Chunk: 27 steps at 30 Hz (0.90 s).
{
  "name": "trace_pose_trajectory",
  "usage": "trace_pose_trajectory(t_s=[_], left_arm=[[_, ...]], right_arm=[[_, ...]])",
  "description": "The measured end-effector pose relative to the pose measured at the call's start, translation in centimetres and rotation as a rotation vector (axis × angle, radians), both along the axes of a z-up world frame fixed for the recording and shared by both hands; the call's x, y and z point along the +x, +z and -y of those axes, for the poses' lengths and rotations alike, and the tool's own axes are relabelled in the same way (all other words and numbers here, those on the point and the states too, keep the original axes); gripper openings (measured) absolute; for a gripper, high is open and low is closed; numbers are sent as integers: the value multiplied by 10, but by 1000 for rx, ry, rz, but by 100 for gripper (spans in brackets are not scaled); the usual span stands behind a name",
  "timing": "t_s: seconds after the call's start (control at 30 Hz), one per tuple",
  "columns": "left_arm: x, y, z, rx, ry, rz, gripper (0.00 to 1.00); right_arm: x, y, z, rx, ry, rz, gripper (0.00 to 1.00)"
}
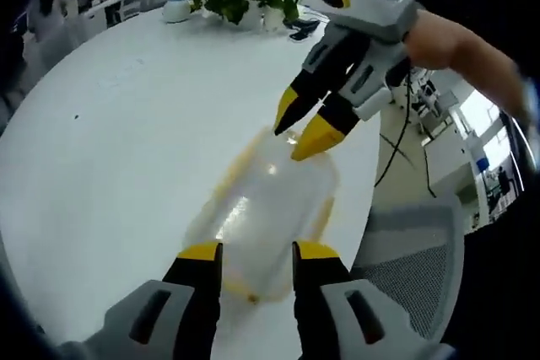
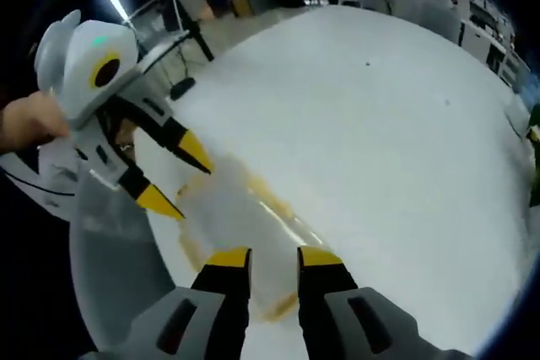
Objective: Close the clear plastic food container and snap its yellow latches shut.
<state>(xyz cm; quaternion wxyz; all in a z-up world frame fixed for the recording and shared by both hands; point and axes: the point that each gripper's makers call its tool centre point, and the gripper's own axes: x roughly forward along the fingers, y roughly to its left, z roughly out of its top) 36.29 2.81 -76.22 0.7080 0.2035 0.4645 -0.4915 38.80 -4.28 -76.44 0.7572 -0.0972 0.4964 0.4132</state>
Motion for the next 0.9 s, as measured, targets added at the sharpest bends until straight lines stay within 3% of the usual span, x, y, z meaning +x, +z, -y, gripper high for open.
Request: trace_pose_trajectory(t_s=[0.1,0.3,0.9], left_arm=[[-1,-3,3,33,-24,17,37],[-6,-2,13,9,-65,18,34],[-12,-12,21,51,-206,45,27]], right_arm=[[-1,-1,-4,-2,15,-3,18],[-3,-1,-9,-6,43,-4,16],[-8,-9,-32,-36,179,18,16]])
